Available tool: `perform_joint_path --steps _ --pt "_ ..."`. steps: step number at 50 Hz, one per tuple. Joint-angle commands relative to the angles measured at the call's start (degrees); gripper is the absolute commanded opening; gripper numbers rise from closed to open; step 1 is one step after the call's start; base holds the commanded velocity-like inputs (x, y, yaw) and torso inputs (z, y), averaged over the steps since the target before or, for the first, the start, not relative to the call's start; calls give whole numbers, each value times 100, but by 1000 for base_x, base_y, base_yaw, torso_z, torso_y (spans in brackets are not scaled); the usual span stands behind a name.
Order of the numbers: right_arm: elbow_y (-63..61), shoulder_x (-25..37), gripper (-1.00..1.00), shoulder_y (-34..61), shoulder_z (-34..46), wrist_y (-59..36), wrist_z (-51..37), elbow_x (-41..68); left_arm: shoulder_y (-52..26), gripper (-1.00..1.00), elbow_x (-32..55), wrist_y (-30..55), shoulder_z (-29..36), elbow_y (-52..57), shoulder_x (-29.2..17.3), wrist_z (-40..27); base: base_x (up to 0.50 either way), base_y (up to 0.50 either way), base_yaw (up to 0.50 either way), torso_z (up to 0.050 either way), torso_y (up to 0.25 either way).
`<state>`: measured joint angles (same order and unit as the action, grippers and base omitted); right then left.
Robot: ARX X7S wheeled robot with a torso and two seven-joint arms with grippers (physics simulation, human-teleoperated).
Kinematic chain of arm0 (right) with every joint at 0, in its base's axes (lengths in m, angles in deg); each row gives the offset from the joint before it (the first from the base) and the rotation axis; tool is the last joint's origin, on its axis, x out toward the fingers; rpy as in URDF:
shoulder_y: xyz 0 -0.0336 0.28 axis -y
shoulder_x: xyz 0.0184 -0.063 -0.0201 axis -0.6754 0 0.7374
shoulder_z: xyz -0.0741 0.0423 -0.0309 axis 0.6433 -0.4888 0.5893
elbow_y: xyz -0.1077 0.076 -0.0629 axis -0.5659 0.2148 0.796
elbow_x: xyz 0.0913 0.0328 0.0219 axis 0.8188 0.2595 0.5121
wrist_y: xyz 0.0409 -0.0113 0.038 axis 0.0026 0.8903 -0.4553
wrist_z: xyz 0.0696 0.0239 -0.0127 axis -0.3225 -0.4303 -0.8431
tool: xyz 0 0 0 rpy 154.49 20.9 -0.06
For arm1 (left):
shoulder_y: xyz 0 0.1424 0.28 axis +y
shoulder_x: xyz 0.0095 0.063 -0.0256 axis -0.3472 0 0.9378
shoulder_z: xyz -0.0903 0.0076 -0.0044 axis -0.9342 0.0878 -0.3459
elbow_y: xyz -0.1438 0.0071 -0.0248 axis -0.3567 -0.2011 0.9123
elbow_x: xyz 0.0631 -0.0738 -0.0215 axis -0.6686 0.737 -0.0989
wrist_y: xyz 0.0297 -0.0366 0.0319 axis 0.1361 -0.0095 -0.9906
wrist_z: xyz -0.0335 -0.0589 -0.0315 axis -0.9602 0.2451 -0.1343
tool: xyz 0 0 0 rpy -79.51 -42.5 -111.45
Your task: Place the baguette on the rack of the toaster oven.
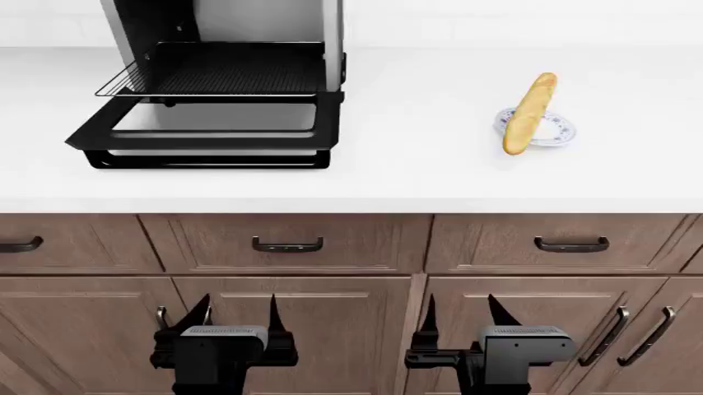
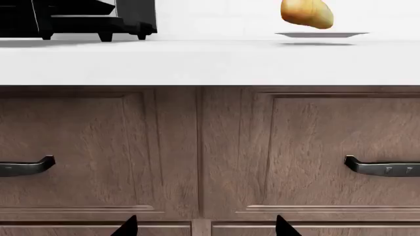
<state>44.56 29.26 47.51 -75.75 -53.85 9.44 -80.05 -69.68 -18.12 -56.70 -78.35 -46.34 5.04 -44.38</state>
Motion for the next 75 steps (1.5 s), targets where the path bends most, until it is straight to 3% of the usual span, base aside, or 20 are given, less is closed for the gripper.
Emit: perform_joint_path --steps 1,7,13,18,29,32,35,42,44,45,47,51,53,59,75 --pt "-17 88 100 -9 119 -18 -113 87 1 100 183 -2 78 4 -90 -54 0 0 0 0 0" --pt "-125 199 100 -7 173 -184 -278 297 108 100 248 118 156 341 -236 -272 0 0 0 0 0" --pt "-1765 358 100 -321 240 -842 -466 312 454 100 319 971 -34 2259 -464 -510 0 0 0 0 0" --pt "-3434 582 100 -165 356 -2161 -431 401 867 100 742 1674 -877 4043 -607 -824 0 0 0 0 0" --pt "-4801 739 100 650 358 -4192 -493 707 1573 100 1268 1799 -2345 5265 -749 -1230 0 0 0 0 0" --pt "-5170 791 100 1108 242 -5173 -599 785 2003 100 1859 1549 -3372 5487 -637 -1315 0 0 0 0 0" --pt "-5478 809 100 1696 121 -6150 -685 865 2304 100 2267 1324 -3949 5545 -533 -1332 0 0 0 0 0" --pt "-5618 698 100 3919 -279 -8994 -965 1027 2632 100 2523 784 -4717 5506 -287 -1499 0 0 0 0 0" --pt "-5162 928 100 4363 -403 -8998 -1561 1738 2742 100 2940 647 -5098 5433 -227 -1600 0 0 0 0 0" --pt "-4979 1089 100 4531 -603 -8999 -2235 2598 2766 100 2986 612 -5199 5425 -197 -1682 0 0 0 0 0" --pt "-3889 1723 100 5441 -921 -8997 -3954 4317 2810 100 3458 608 -5517 5194 -115 -1966 0 0 0 0 0" --pt "-2313 2058 100 6649 -719 -8934 -7392 7754 3006 100 3954 336 -5858 4998 -45 -2246 0 0 0 0 0" --pt "-1870 2189 100 6944 -617 -8855 -8388 9380 3233 100 4187 -29 -5990 4847 -21 -2396 0 0 0 0 0" --pt "-1477 2504 100 7049 -213 -8469 -8964 10301 3570 100 4193 -684 -5894 4754 -48 -2610 0 0 0 0 0" --pt "-1623 2716 100 6990 217 -8218 -8714 10498 3707 100 4047 -925 -5563 4686 -201 -2736 337 0 0 0 0"
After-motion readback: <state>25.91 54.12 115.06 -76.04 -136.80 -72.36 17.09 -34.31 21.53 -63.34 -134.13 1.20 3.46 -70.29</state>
